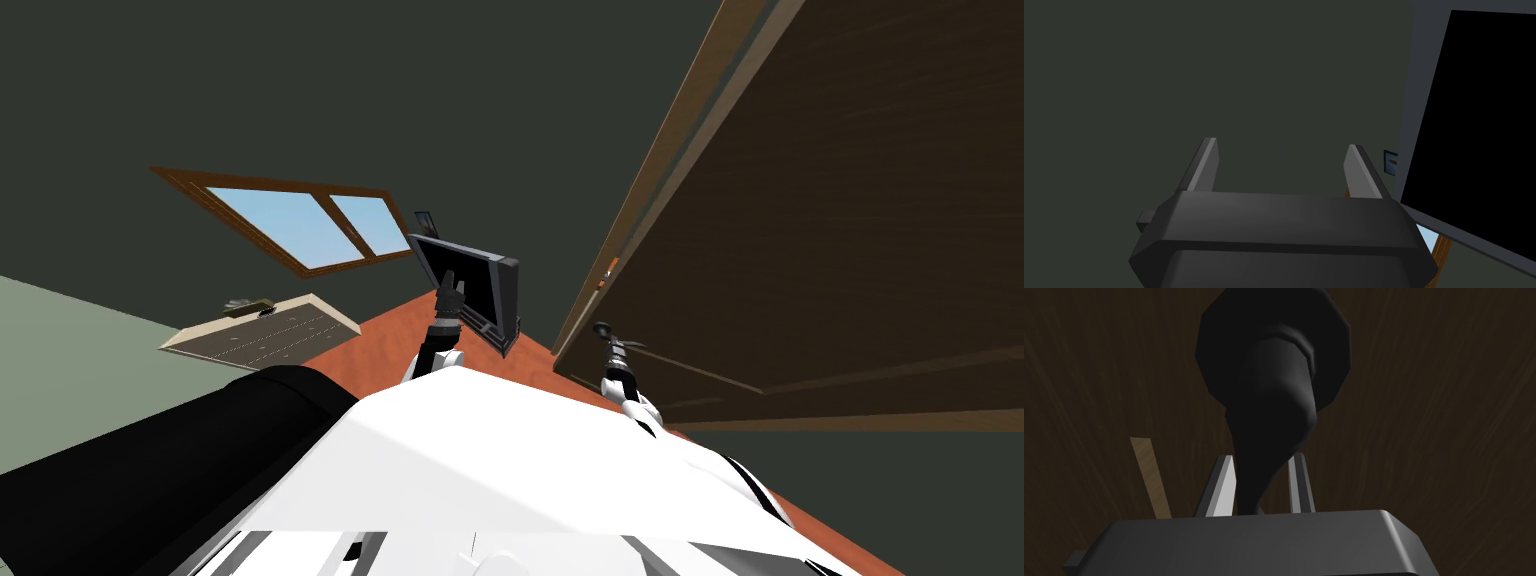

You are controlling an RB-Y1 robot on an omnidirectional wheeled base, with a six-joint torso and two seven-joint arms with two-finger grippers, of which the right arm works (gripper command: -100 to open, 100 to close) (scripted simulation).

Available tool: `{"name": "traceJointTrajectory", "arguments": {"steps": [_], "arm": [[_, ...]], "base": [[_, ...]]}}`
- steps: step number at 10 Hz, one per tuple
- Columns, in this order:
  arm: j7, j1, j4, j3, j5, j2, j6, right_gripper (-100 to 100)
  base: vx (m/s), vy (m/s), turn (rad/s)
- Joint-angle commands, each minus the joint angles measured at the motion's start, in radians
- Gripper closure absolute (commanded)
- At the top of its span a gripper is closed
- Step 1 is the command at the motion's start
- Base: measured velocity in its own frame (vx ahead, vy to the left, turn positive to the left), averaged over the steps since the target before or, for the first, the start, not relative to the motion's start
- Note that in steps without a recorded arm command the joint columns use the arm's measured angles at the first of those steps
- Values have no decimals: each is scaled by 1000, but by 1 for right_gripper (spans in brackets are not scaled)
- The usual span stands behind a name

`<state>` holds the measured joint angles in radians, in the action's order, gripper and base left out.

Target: Pull the door open

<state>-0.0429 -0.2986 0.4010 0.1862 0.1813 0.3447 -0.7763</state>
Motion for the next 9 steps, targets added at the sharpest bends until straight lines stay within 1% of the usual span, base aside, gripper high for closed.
{"name": "traceJointTrajectory", "arguments": {"steps": [1, 3, 4, 6, 7, 8, 9], "arm": [[-12, 5, 9, -8, -5, 4, -2, 100], [-48, 15, 13, -29, -17, 19, -11, 100], [-62, 19, 14, -38, -21, 25, -15, 100], [-96, 28, 17, -58, -33, 39, -23, 100], [-96, 28, 17, -58, -33, 39, -23, 100], [-93, 29, 0, -56, -32, 35, -24, 100], [-98, 32, 8, -65, -28, 38, -23, 100]], "base": [[-194, -20, 78], [-191, -41, 125], [-97, -52, 115], [20, -46, 86], [63, -38, 27], [26, -20, 2], [-148, -59, 165]]}}
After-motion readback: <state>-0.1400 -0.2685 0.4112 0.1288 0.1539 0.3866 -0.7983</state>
